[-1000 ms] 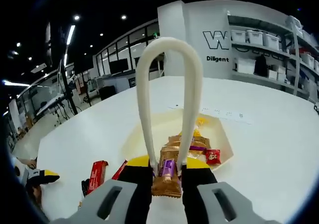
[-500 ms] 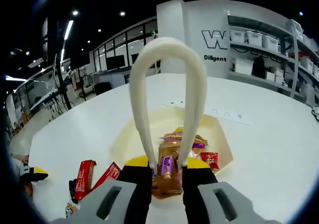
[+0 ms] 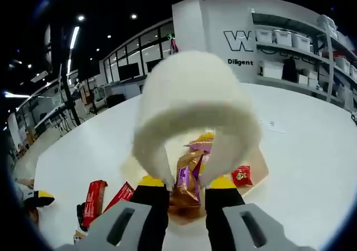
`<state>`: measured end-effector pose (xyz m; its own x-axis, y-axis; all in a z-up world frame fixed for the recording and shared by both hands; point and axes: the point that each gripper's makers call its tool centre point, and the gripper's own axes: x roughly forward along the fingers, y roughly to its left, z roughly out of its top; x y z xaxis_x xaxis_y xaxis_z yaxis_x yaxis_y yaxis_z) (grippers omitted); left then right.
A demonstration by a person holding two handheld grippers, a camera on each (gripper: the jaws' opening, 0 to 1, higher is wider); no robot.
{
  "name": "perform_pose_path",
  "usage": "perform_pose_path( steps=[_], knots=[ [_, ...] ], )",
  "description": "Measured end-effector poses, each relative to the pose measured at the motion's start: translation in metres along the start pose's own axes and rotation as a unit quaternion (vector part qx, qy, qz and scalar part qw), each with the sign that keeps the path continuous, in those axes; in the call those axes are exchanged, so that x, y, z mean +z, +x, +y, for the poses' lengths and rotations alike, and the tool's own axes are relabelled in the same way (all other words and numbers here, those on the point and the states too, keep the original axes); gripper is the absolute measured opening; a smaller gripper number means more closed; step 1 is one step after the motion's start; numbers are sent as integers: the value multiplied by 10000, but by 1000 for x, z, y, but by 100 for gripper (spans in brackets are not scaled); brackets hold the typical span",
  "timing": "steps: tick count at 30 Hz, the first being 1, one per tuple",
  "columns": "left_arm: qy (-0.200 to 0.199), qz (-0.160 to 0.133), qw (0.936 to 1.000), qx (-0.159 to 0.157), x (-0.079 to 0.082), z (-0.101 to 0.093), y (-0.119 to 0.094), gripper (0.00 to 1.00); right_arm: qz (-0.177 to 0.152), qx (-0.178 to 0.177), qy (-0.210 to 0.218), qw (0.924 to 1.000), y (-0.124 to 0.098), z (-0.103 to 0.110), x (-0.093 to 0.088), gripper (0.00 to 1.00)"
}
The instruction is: Place the target food into the container with the food tongs after gripping and lifting it, then release it inside without dropping or visibly crushing the food.
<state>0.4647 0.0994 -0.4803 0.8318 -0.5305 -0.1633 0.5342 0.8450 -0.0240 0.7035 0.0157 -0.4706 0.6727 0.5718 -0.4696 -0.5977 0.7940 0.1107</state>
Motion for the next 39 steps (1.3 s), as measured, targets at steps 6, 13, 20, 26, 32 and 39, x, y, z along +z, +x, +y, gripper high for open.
perform_pose_path(
  steps=[6, 13, 20, 26, 32, 39],
  knots=[
    [-17, -5, 10000, -7, 0, 0, 0, 91, -164, -40, -174, 9997, -9, 1, 8, 19],
    [-25, -34, 10000, -6, 1, 0, 0, 91, -492, 121, -55, 9987, -28, 12, 29, 19],
    [-16, -30, 10000, -14, 1, -1, -1, 91, -463, 412, -229, 9978, -42, 31, 22, 18],
    [-88, -47, 9999, -20, 1, 0, -2, 91, -494, 505, -325, 9970, -53, 32, 19, 18],
    [-36, -38, 10000, -34, 1, -1, -2, 91, -707, 903, -496, 9922, -71, 48, 17, 18],
    [-33, -39, 10000, -33, 1, -1, -2, 91, -829, 1175, -685, 9872, -93, 71, 10, 19]
  ],
)
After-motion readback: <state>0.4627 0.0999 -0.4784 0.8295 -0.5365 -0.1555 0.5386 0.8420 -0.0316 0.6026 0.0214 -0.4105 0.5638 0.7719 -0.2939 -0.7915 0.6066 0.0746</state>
